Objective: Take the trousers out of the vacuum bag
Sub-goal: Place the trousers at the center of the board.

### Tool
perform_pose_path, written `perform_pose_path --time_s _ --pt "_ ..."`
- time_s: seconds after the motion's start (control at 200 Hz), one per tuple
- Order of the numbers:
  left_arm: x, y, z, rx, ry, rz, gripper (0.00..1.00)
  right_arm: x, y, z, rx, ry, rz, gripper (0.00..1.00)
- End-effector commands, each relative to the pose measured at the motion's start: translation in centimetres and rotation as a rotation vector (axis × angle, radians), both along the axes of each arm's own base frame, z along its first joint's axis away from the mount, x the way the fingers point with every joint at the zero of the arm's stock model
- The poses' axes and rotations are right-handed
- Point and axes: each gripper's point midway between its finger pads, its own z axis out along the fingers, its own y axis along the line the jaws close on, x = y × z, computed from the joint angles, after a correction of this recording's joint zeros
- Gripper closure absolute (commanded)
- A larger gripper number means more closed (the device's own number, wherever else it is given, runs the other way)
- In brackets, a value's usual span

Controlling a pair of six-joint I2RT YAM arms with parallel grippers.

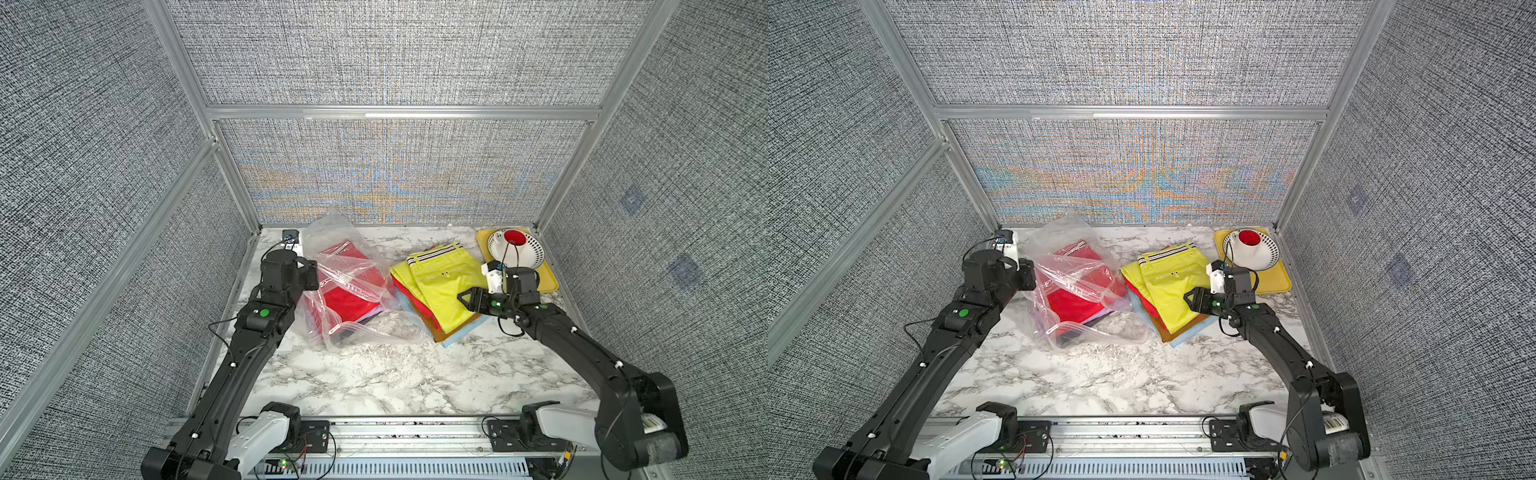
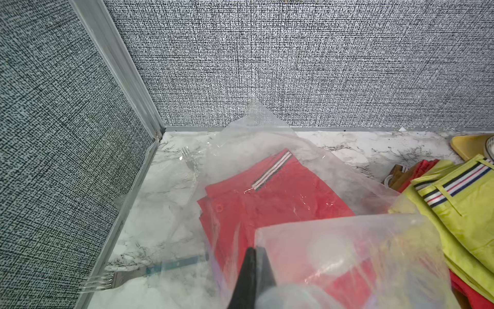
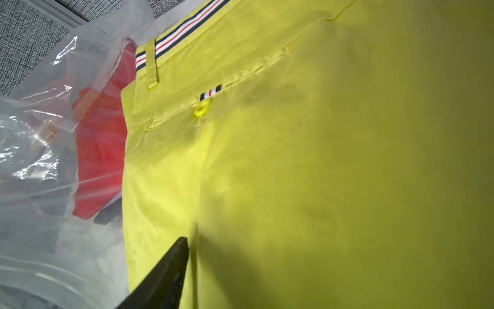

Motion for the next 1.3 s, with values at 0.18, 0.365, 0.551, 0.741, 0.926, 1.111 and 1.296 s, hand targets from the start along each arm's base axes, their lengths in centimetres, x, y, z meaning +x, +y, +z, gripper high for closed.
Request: perform_pose_path --time_s 0.18,0.365,0.551,0.741,0.926,1.111,1.296 --pt "0.3 -0.4 1.3 -0.035 -0.045 -0.011 1.00 -3.8 1.9 0.2 0.067 0.007 0.069 0.24" --pt "0.3 -0.5 1.5 -0.042 -0.050 -0.018 1.00 -5.3 2.3 -0.4 0.078 0.027 0.087 0.24" --pt "0.2 -0.7 1.5 -0.047 -0.048 -0.025 1.00 -5.2 2.1 -1.2 0.076 0.050 0.055 0.51" --pt "-0.1 -0.5 1.9 -0.045 -0.061 -0.020 1.00 -5.7 1.4 -2.4 0.024 0.117 0.039 0.68" --pt "0.1 -0.6 1.8 -0.044 -0.056 -0.023 1.00 -6.9 -0.2 -2.6 -0.074 0.144 0.015 0.50" --pt "0.4 -0.8 1.6 -0.047 -0.047 -0.030 1.00 -6.8 -1.1 1.1 -0.116 0.089 -0.012 0.38" --pt "0.5 -0.9 1.6 -0.047 -0.048 -0.036 1.00 -4.3 -1.7 7.5 -0.148 -0.072 -0.052 0.36"
